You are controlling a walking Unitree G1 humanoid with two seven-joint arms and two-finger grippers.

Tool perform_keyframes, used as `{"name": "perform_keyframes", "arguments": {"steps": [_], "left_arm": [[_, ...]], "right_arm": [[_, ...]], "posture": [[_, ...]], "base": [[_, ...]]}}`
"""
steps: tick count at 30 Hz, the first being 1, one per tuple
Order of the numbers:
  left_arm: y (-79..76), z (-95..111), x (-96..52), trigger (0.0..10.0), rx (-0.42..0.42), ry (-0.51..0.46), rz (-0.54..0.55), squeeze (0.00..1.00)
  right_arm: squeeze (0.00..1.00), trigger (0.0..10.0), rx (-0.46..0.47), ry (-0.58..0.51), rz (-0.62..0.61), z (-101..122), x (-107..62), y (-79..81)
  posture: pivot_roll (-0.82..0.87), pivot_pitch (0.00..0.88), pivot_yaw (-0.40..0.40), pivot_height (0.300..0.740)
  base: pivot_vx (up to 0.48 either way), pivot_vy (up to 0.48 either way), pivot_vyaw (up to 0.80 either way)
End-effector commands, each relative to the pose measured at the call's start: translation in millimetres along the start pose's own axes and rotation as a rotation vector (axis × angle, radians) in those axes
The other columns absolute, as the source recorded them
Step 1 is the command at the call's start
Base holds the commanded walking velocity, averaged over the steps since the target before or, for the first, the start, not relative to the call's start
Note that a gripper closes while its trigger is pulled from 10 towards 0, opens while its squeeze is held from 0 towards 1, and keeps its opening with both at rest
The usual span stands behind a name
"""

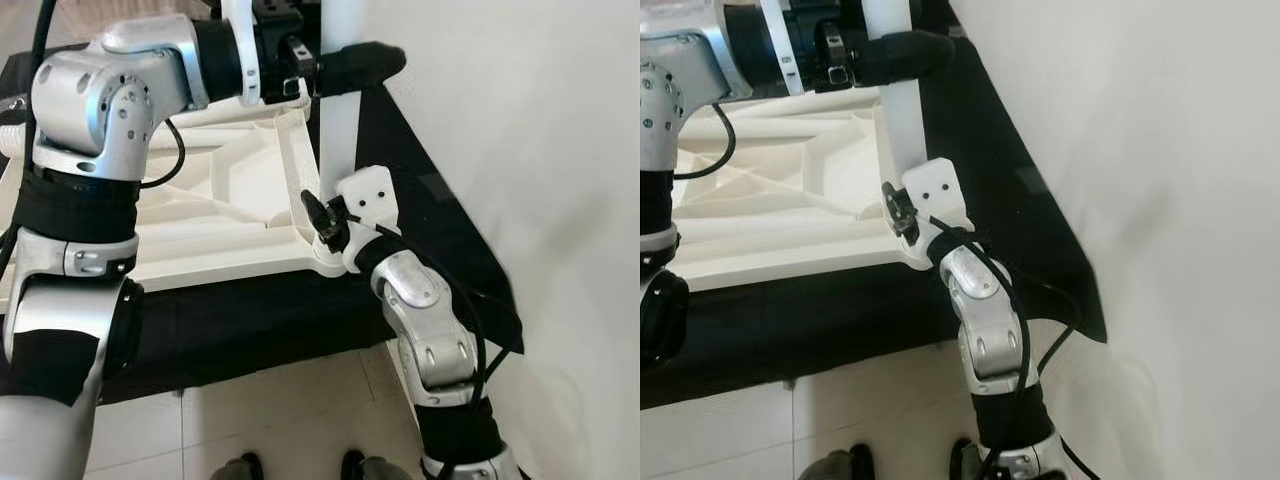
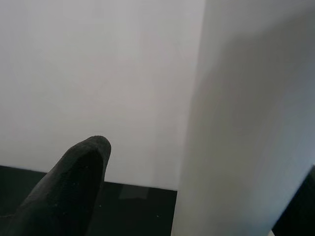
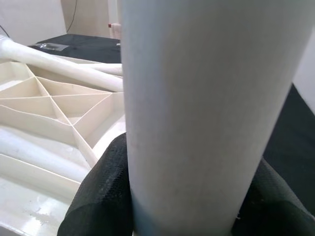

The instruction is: Building children table

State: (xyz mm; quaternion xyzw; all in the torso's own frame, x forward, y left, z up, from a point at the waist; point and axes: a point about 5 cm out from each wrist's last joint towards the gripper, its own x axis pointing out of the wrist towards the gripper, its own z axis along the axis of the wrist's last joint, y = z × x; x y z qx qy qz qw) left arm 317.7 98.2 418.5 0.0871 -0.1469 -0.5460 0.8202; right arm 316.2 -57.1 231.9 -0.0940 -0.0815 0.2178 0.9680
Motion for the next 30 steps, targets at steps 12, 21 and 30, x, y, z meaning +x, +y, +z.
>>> {"name": "perform_keyframes", "arguments": {"steps": [12, 21, 30], "left_arm": [[-11.9, -5.2, -55.5, 10.0, -0.014, -0.037, 0.125, 0.0], [-45.4, -0.7, -108.5, 10.0, -0.042, -0.01, 0.144, 0.0], [-69.9, -85.2, -158.6, 10.0, -0.239, 0.175, 0.538, 0.0]], "right_arm": [[1.0, 10.0, 0.029, 0.176, -0.105, -33.6, -7.5, -7.5], [1.0, 10.0, 0.074, 0.168, -0.11, -33.3, -10.7, -14.2], [0.23, 10.0, 0.196, 0.002, 0.068, -11.2, -11.5, -37.1]], "posture": [[0.01, 0.195, -0.045, 0.74], [0.03, 0.184, -0.03, 0.74], [0.05, 0.205, -0.026, 0.74]], "base": [[0.0, 0.0, 0.0], [0.0, 0.0, 0.0], [0.0, 0.0, 0.0]]}}
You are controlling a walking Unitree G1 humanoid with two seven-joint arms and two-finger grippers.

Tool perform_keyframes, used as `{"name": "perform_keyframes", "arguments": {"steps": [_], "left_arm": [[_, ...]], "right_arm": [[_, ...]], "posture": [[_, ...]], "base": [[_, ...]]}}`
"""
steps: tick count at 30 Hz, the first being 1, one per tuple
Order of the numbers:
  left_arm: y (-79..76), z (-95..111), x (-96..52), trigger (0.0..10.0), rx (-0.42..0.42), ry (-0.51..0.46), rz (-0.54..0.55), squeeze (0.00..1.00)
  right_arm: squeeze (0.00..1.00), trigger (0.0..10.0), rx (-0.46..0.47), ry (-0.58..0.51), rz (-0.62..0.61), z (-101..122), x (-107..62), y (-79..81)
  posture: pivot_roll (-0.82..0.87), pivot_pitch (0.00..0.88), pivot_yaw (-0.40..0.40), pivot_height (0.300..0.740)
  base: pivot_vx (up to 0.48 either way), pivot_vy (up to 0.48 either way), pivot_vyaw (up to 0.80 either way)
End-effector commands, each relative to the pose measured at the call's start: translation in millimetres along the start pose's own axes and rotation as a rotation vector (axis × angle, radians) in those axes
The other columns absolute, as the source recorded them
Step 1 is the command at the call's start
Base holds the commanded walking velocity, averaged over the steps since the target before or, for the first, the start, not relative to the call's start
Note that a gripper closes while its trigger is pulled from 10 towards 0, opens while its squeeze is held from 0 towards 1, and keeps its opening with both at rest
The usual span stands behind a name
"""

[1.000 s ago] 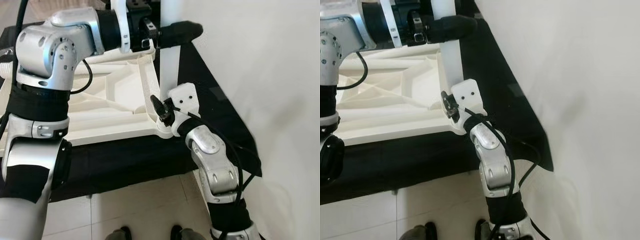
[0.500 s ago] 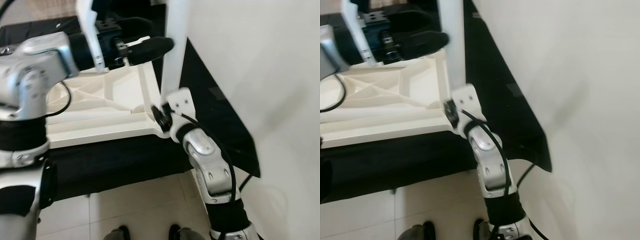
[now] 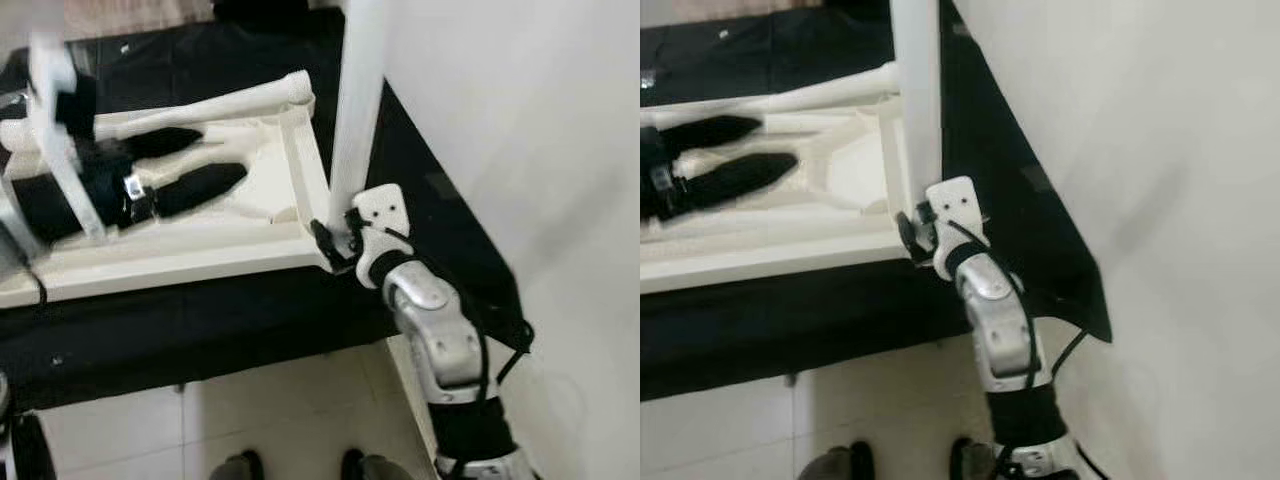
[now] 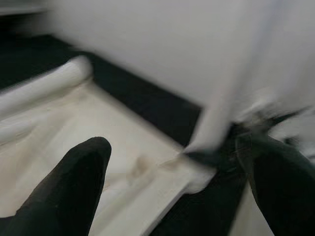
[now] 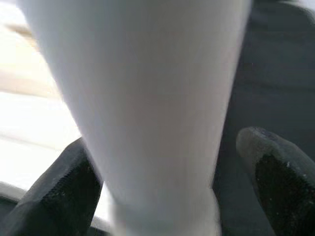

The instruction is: Building children table

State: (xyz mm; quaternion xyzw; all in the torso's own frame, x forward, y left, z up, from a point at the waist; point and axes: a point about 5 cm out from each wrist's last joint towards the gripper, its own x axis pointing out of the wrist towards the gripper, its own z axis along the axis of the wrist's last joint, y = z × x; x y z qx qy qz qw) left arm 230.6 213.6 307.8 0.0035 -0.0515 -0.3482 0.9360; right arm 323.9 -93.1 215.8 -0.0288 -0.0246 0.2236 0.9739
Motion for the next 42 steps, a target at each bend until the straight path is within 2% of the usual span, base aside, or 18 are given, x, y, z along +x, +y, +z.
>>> {"name": "perform_keyframes", "arguments": {"steps": [1, 2, 3, 4, 6, 9, 11, 15, 18, 23, 24, 25, 26, 28, 29, 30, 34, 42], "left_arm": [[-0.6, -13.5, -4.4, 10.0, -0.029, 0.039, 0.075, 0.0], [-5.6, -36.9, -8.5, 10.0, -0.068, 0.082, 0.136, 0.0], [-18.7, -62.2, -11.2, 10.0, -0.087, 0.156, 0.169, 0.0], [-18.7, -62.2, -11.2, 10.0, -0.087, 0.156, 0.169, 0.0], [-33.1, -80.3, -12.5, 10.0, -0.099, 0.212, 0.167, 0.0], [-71.9, -116.8, -7.2, 10.0, -0.118, 0.311, 0.14, 0.0], [-90.2, -129.1, -2.1, 10.0, -0.107, 0.328, 0.13, 0.0], [-102.1, -134.1, 1.8, 10.0, -0.073, 0.326, 0.109, 0.0], [-120.4, -141.6, 7.3, 10.0, 0.047, 0.267, 0.085, 0.0], [-128.6, -143.2, 8.5, 10.0, 0.108, 0.231, 0.046, 0.0], [-132.2, -143.7, 8.8, 10.0, 0.126, 0.213, 0.041, 0.0], [-132.2, -143.7, 8.8, 10.0, 0.126, 0.213, 0.041, 0.0], [-134.2, -143.9, 8.9, 10.0, 0.135, 0.197, 0.046, 0.0], [-135.9, -143.0, 8.7, 10.0, 0.14, 0.163, 0.077, 0.0], [-135.9, -143.0, 8.7, 10.0, 0.14, 0.163, 0.077, 0.0], [-135.6, -142.0, 8.5, 10.0, 0.145, 0.152, 0.089, 0.0], [-130.1, -135.2, 6.1, 10.0, 0.197, 0.102, 0.151, 0.0], [-129.8, -126.4, 4.1, 10.0, 0.186, 0.031, 0.207, 0.0]], "right_arm": [[0.23, 10.0, 0.04, -0.075, 0.067, 11.8, -1.8, -3.8], [0.0, 10.0, 0.034, -0.11, 0.106, 19.8, -2.7, -9.7], [0.0, 10.0, 0.028, -0.134, 0.145, 26.4, -3.2, -17.3], [0.0, 10.0, 0.028, -0.134, 0.145, 26.4, -3.2, -17.3], [0.0, 10.0, 0.016, -0.149, 0.162, 31.2, -3.2, -24.3], [0.0, 10.0, 0.007, -0.195, 0.266, 45.7, -2.9, -35.1], [0.0, 10.0, 0.01, -0.218, 0.348, 53.1, -3.0, -36.9], [0.0, 10.0, 0.01, -0.228, 0.422, 56.3, -2.9, -36.6], [0.0, 10.0, -0.01, -0.22, 0.611, 60.4, 0.6, -35.6], [0.0, 10.0, -0.041, -0.198, 0.675, 61.9, 4.3, -37.8], [0.0, 9.2, -0.058, -0.188, 0.703, 63.5, 6.6, -39.0], [0.0, 9.2, -0.058, -0.188, 0.703, 63.5, 6.6, -39.0], [0.0, 4.6, -0.07, -0.18, 0.729, 64.8, 8.2, -39.5], [0.0, 1.6, -0.08, -0.168, 0.774, 65.8, 9.9, -38.8], [0.0, 1.6, -0.08, -0.168, 0.774, 65.8, 9.9, -38.8], [0.0, 0.0, -0.086, -0.158, 0.796, 64.9, 9.3, -37.9], [0.0, 0.0, -0.097, -0.115, 0.858, 55.9, 6.4, -37.6], [0.0, 0.0, -0.105, -0.064, 0.911, 43.3, 6.2, -39.7]], "posture": [[0.05, 0.205, -0.026, 0.74], [0.06, 0.21, -0.029, 0.74], [0.06, 0.212, -0.033, 0.74], [0.06, 0.212, -0.033, 0.74], [0.06, 0.215, -0.035, 0.74], [0.06, 0.22, -0.039, 0.74], [0.07, 0.224, -0.041, 0.74], [0.07, 0.224, -0.041, 0.74], [0.06, 0.231, -0.046, 0.74], [0.06, 0.236, -0.054, 0.74], [0.06, 0.239, -0.055, 0.74], [0.06, 0.239, -0.055, 0.74], [0.06, 0.239, -0.055, 0.74], [0.06, 0.244, -0.058, 0.74], [0.06, 0.244, -0.058, 0.74], [0.06, 0.246, -0.058, 0.74], [0.06, 0.25, -0.062, 0.74], [0.06, 0.252, -0.065, 0.74]], "base": [[0.0, 0.0, 0.0], [0.0, 0.0, 0.0], [0.0, 0.0, 0.0], [0.0, 0.0, 0.0], [0.0, 0.0, 0.0], [0.0, 0.0, 0.0], [0.0, 0.0, 0.0], [0.0, 0.0, 0.0], [0.0, 0.0, 0.0], [0.0, 0.0, 0.0], [0.0, 0.0, 0.0], [0.0, 0.0, 0.0], [0.0, 0.0, 0.0], [0.0, 0.0, 0.0], [0.0, 0.0, 0.0], [0.0, 0.0, 0.0], [0.0, 0.0, 0.0], [0.0, 0.0, 0.0]]}}
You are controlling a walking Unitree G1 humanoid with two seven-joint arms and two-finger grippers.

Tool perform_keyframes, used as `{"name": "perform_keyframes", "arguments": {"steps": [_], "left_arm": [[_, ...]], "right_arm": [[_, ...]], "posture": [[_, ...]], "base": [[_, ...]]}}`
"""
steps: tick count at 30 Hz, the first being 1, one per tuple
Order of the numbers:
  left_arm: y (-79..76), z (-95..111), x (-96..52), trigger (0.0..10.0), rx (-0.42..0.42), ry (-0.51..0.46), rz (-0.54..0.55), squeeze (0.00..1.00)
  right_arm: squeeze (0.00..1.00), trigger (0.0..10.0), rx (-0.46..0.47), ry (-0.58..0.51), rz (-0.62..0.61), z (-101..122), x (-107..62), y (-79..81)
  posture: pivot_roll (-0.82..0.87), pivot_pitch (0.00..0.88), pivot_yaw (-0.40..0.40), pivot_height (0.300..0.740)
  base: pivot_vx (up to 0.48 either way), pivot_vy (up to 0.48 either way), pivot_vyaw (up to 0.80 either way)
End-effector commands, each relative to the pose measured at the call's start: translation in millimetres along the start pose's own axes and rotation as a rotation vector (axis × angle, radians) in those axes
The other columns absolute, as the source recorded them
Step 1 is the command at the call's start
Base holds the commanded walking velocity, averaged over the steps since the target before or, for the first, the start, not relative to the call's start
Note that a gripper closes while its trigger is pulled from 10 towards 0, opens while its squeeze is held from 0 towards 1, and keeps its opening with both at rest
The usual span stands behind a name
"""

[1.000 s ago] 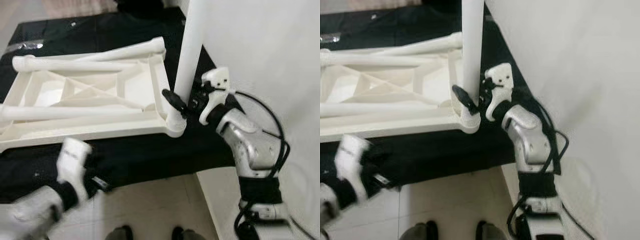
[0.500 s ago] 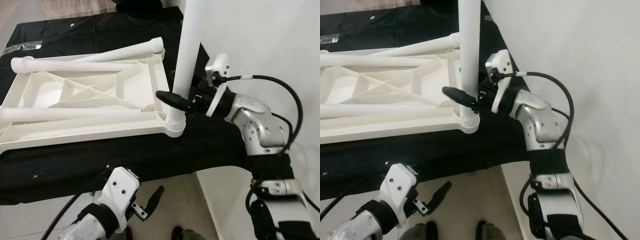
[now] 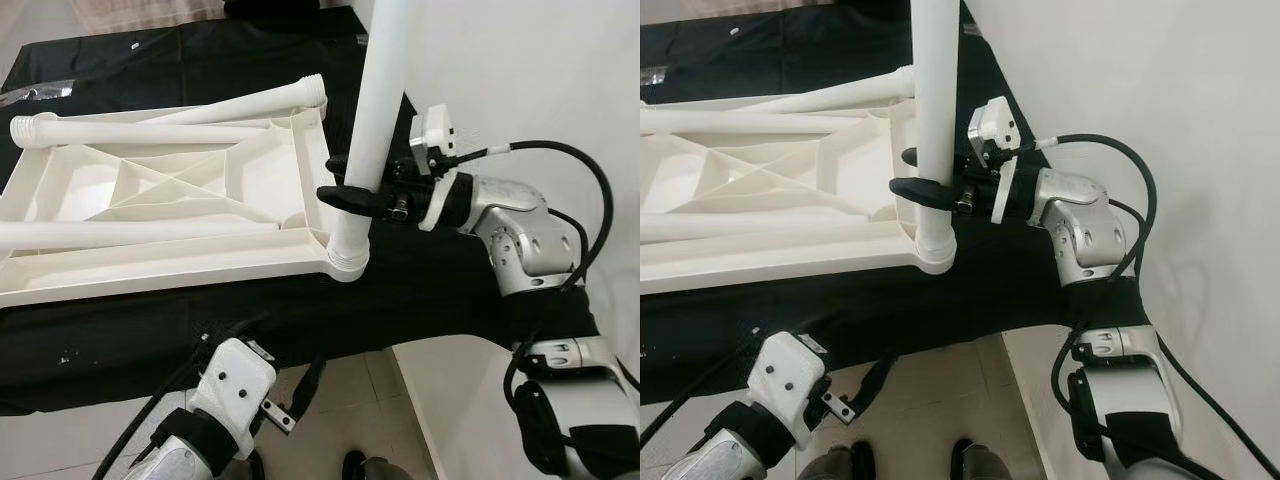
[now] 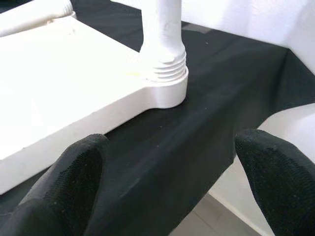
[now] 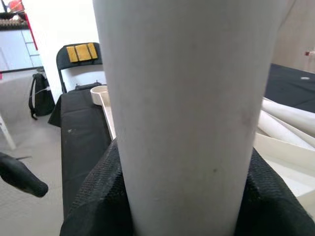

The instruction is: Building children table

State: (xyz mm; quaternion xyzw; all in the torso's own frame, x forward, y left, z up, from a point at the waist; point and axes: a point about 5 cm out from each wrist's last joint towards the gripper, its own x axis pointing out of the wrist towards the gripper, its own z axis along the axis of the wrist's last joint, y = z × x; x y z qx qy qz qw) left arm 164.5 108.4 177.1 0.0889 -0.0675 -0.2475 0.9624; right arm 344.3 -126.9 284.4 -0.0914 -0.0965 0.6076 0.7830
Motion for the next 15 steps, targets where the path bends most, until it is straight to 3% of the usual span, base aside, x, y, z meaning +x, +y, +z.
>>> {"name": "perform_keyframes", "arguments": {"steps": [1, 4, 6, 7, 8, 9, 10, 11, 12, 13, 15], "left_arm": [[-1.7, 0.9, -3.4, 10.0, 0.004, -0.008, 0.011, 0.0], [-3.0, 0.5, -5.9, 10.0, 0.009, -0.016, 0.017, 0.0], [-3.0, 0.5, -5.9, 10.0, 0.009, -0.016, 0.017, 0.0], [-3.5, 0.2, -7.2, 10.0, 0.006, -0.017, 0.018, 0.0], [-3.5, 0.2, -7.2, 10.0, 0.006, -0.017, 0.018, 0.0], [-3.7, -0.2, -8.7, 10.0, 0.005, -0.015, 0.02, 0.0], [-3.1, -2.0, -9.3, 10.0, 0.009, -0.004, 0.033, 0.0], [-3.1, -2.0, -9.3, 10.0, 0.009, -0.004, 0.033, 0.0], [-2.6, -4.4, -9.6, 10.0, 0.009, 0.01, 0.044, 0.0], [-2.3, -6.9, -9.5, 10.0, 0.008, 0.02, 0.052, 0.0], [-2.2, -10.2, -8.4, 10.0, 0.017, 0.03, 0.062, 0.0]], "right_arm": [[0.0, 0.0, 0.079, 0.054, 0.05, -23.2, 1.7, 6.9], [0.0, 0.0, 0.085, 0.131, -0.045, -38.1, 5.9, 8.8], [0.0, 0.0, 0.085, 0.131, -0.045, -38.1, 5.9, 8.8], [0.0, 0.0, 0.1, 0.197, -0.146, -50.3, 8.9, 9.0], [0.0, 0.0, 0.1, 0.197, -0.146, -50.3, 8.9, 9.0], [0.0, 0.0, 0.118, 0.323, -0.502, -76.1, 6.5, 8.5], [0.0, 0.0, 0.141, 0.399, -0.709, -95.7, 1.7, 23.7], [0.0, 0.0, 0.141, 0.399, -0.709, -95.7, 1.7, 23.7], [0.0, 0.0, 0.173, 0.428, -0.836, -105.1, -2.4, 36.7], [0.0, 0.0, 0.217, 0.42, -0.88, -108.9, -2.6, 46.5], [0.0, 0.0, 0.238, 0.404, -0.895, -108.2, -2.5, 49.4]], "posture": [[0.06, 0.252, -0.065, 0.74], [0.06, 0.248, -0.074, 0.74], [0.06, 0.248, -0.074, 0.74], [0.05, 0.247, -0.08, 0.74], [0.05, 0.247, -0.08, 0.74], [0.05, 0.244, -0.094, 0.74], [0.07, 0.247, -0.091, 0.74], [0.07, 0.247, -0.091, 0.74], [0.07, 0.247, -0.091, 0.74], [0.07, 0.242, -0.089, 0.74], [0.06, 0.225, -0.081, 0.74]], "base": [[0.0, 0.0, 0.0], [0.0, 0.0, 0.0], [0.0, 0.0, 0.0], [0.0, 0.0, 0.0], [0.0, 0.0, 0.0], [0.0, 0.0, 0.0], [0.0, 0.0, 0.0], [0.0, 0.0, 0.0], [0.0, 0.0, 0.0], [0.0, 0.0, 0.0], [0.0, 0.0, 0.0]]}}
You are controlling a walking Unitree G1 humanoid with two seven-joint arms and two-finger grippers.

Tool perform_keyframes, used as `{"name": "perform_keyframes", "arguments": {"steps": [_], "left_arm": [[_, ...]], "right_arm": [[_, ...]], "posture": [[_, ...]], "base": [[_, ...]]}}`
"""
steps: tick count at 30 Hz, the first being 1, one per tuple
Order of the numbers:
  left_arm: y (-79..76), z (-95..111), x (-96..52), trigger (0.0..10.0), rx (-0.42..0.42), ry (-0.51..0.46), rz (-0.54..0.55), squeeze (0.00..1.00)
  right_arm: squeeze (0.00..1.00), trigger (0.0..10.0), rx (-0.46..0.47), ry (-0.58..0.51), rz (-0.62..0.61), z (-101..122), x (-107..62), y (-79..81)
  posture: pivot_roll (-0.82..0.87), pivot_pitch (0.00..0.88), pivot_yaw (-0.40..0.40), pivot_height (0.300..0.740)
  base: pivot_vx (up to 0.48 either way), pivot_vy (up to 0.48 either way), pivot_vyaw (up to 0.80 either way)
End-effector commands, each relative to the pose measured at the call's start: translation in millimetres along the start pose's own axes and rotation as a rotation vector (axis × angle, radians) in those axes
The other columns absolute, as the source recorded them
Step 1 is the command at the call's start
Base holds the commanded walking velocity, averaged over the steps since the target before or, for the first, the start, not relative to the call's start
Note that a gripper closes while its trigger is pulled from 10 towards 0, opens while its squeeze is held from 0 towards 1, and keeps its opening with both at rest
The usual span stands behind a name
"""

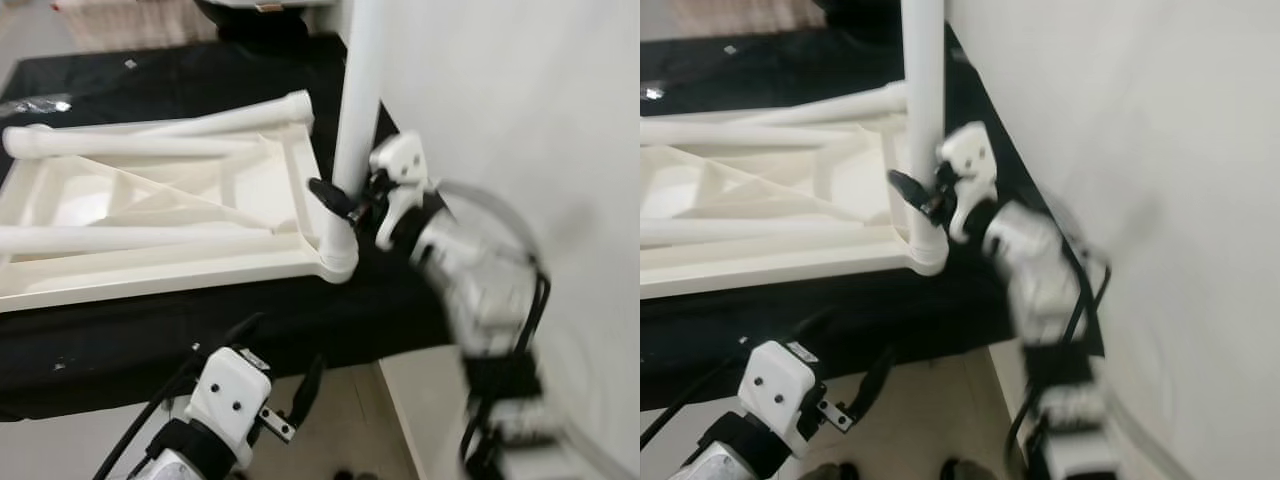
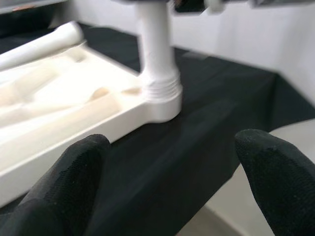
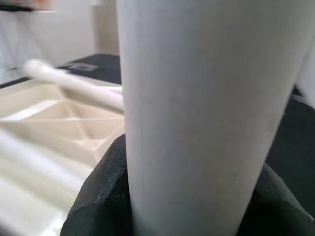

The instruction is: Building children table

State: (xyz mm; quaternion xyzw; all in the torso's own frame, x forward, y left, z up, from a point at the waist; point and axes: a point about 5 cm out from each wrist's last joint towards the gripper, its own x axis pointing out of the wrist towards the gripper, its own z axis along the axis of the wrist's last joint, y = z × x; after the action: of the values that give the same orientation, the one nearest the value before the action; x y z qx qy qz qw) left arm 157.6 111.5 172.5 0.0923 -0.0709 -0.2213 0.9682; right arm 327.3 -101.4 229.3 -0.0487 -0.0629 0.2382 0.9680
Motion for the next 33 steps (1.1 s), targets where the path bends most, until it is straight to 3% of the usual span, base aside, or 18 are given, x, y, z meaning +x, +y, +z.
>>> {"name": "perform_keyframes", "arguments": {"steps": [1, 10, 11, 13, 14, 15, 17, 18, 19, 21, 23, 24, 25, 28, 32, 33], "left_arm": [[-0.5, -7.9, 0.4, 10.0, 0.022, 0.014, 0.014, 0.0], [5.1, -18.8, 3.3, 10.0, -0.019, -0.02, 0.066, 0.0], [4.3, -21.8, 3.9, 10.0, -0.015, -0.005, 0.061, 0.0], [3.7, -24.1, 4.4, 10.0, -0.012, 0.007, 0.057, 0.0], [2.2, -25.0, 5.5, 10.0, -0.022, -0.004, 0.047, 0.0], [0.6, -26.3, 6.8, 10.0, -0.034, -0.013, 0.038, 0.0], [-0.5, -26.8, 7.8, 10.0, -0.043, -0.024, 0.031, 0.0], [-2.6, -27.4, 10.4, 10.0, -0.029, -0.033, 0.02, 0.0], [-2.6, -27.4, 10.4, 10.0, -0.029, -0.033, 0.02, 0.0], [-6.7, -28.3, 14.0, 10.0, 0.001, -0.045, 0.006, 0.0], [-7.9, -28.7, 14.8, 10.0, 0.006, -0.049, 0.004, 0.0], [-9.0, -29.2, 15.7, 10.0, 0.001, -0.052, 0.002, 0.0], [-9.0, -29.2, 15.7, 10.0, 0.001, -0.052, 0.002, 0.0], [-11.9, -31.5, 17.8, 10.0, -0.012, -0.059, -0.003, 0.0], [-12.8, -32.6, 19.3, 10.0, -0.016, -0.065, -0.008, 0.0], [-13.3, -33.0, 20.4, 10.0, -0.02, -0.069, -0.012, 0.0]], "right_arm": [[0.0, 0.0, 0.04, 0.324, -0.099, -61.5, -16.0, -8.1], [0.0, 0.0, 0.07, 0.309, -0.187, -58.5, -14.8, 2.3], [0.0, 10.0, 0.091, 0.278, -0.175, -54.5, -13.4, 7.9], [0.0, 10.0, 0.106, 0.255, -0.164, -51.5, -12.4, 11.7], [1.0, 10.0, 0.131, 0.196, -0.1, -45.3, -9.3, 15.8], [1.0, 10.0, 0.192, 0.119, 0.003, -36.8, -6.1, 20.4], [1.0, 10.0, 0.225, 0.058, 0.069, -29.8, -4.6, 21.3], [1.0, 10.0, 0.266, -0.011, 0.19, -18.3, -4.8, 22.5], [1.0, 10.0, 0.266, -0.011, 0.19, -18.3, -4.8, 22.5], [1.0, 10.0, 0.244, -0.092, 0.383, -0.7, -8.7, 18.6], [1.0, 10.0, 0.229, -0.11, 0.443, 3.6, -10.7, 17.6], [0.0, 10.0, 0.204, -0.1, 0.513, 3.4, -11.9, 13.4], [0.0, 10.0, 0.204, -0.1, 0.513, 3.4, -11.9, 13.4], [0.0, 10.0, 0.093, -0.022, 0.678, -0.4, -13.0, -5.3], [0.0, 10.0, 0.076, -0.022, 0.688, 2.9, -8.6, -13.4], [0.0, 0.0, 0.073, -0.03, 0.69, 5.2, -6.2, -18.0]], "posture": [[0.06, 0.221, -0.08, 0.74], [0.05, 0.19, -0.084, 0.74], [0.05, 0.182, -0.082, 0.74], [0.05, 0.182, -0.082, 0.74], [0.06, 0.177, -0.079, 0.74], [0.06, 0.176, -0.081, 0.74], [0.06, 0.175, -0.08, 0.74], [0.07, 0.178, -0.084, 0.74], [0.07, 0.178, -0.084, 0.74], [0.07, 0.173, -0.092, 0.74], [0.07, 0.173, -0.092, 0.74], [0.08, 0.169, -0.096, 0.74], [0.08, 0.169, -0.096, 0.74], [0.09, 0.156, -0.102, 0.74], [0.09, 0.149, -0.108, 0.74], [0.09, 0.147, -0.108, 0.74]], "base": [[0.0, 0.0, 0.0], [0.0, 0.0, 0.0], [0.0, 0.0, 0.0], [0.0, 0.0, 0.0], [0.0, 0.0, 0.0], [0.0, 0.0, 0.0], [0.0, 0.0, 0.0], [0.0, 0.0, 0.0], [0.0, 0.0, 0.0], [0.0, 0.0, 0.0], [0.0, 0.0, 0.0], [0.0, 0.0, 0.0], [0.0, 0.0, 0.0], [0.0, 0.0, 0.0], [0.0, 0.0, 0.0], [0.0, 0.0, 0.0]]}}
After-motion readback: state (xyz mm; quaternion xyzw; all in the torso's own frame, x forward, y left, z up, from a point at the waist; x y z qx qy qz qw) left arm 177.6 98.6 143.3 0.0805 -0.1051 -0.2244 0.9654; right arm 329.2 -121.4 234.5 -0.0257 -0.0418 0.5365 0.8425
